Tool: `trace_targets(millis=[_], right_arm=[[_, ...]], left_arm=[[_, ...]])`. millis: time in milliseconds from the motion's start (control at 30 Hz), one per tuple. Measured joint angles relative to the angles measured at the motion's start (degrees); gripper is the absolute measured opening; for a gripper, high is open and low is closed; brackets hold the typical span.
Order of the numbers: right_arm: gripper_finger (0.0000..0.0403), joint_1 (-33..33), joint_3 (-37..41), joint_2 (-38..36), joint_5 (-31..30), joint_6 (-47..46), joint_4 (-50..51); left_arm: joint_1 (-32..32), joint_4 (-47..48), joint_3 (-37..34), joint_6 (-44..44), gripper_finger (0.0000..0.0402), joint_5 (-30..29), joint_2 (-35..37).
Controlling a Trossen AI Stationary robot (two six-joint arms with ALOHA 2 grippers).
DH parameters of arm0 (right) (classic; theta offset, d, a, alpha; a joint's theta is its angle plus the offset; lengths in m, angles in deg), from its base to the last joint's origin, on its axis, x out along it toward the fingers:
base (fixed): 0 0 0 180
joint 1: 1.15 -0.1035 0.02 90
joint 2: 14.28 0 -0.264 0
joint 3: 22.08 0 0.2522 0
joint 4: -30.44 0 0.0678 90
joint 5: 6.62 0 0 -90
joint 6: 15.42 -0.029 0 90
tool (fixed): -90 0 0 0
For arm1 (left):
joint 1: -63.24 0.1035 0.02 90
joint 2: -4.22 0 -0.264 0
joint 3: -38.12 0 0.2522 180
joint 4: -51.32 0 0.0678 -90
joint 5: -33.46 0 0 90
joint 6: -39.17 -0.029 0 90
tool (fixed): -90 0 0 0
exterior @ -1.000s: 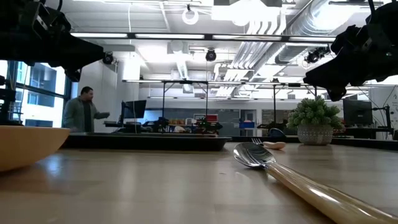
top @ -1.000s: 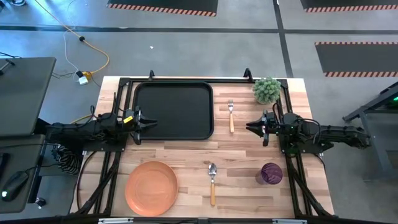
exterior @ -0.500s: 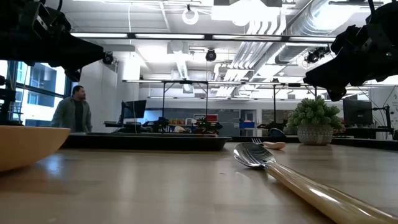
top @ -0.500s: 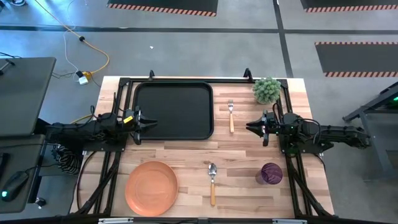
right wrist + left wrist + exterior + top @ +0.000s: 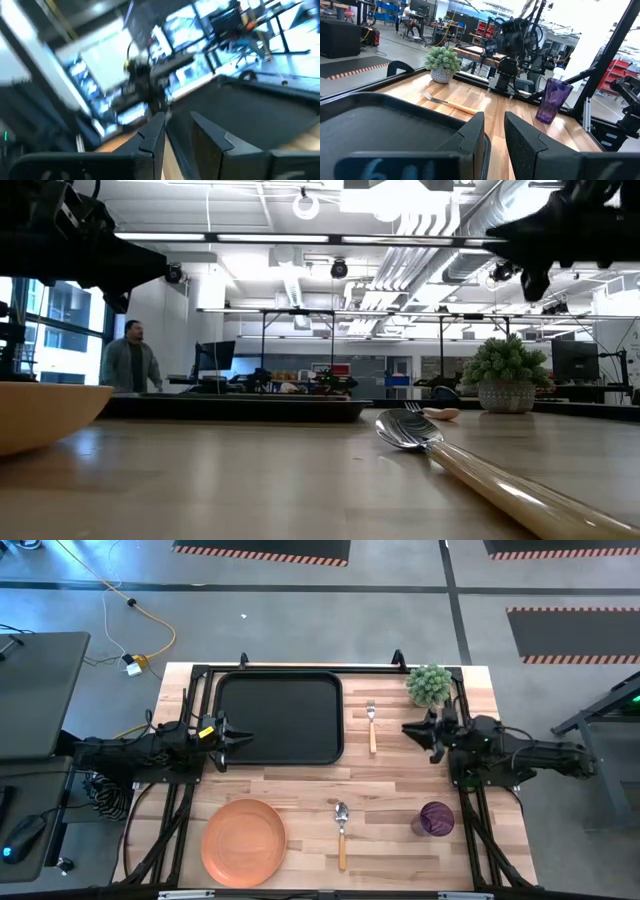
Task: Pick and place plate/cup/fork/spoon on tray
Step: Put the light orange fork on the left of the black serving tray
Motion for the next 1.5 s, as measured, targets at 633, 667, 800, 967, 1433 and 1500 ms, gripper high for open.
trace_targets(millis=[633,667,800,967,1433,1500], right_arm=[[0.0080,0.0,-25.4,3.7,-12.7,5.5,2.4],[0.0080,0.0,-27.3,5.1,-13.4,5.5,3.6],[0.0080,0.0,-36.1,11.9,-16.7,5.3,13.4],[0.0080,0.0,-47.0,21.5,-23.1,0.2,30.6],[0.0080,0.0,-63.7,45.4,-26.5,-25.1,60.3],[0.0080,0.0,-64.8,48.1,-26.5,-27.7,62.2]], left_arm=[[0.0,0.0,0.0,-0.5,0.0064,-0.2,0.0],[0.0,0.0,0.0,-0.3,0.0064,-0.2,0.0],[0.0,0.0,0.0,1.1,0.0065,-0.2,0.0],[0.0,0.0,0.0,1.1,0.0064,-0.2,0.0],[0.0,0.0,0.0,1.1,0.0064,-0.2,0.0],[0.0,0.0,0.0,1.1,0.0064,-0.2,0.0]])
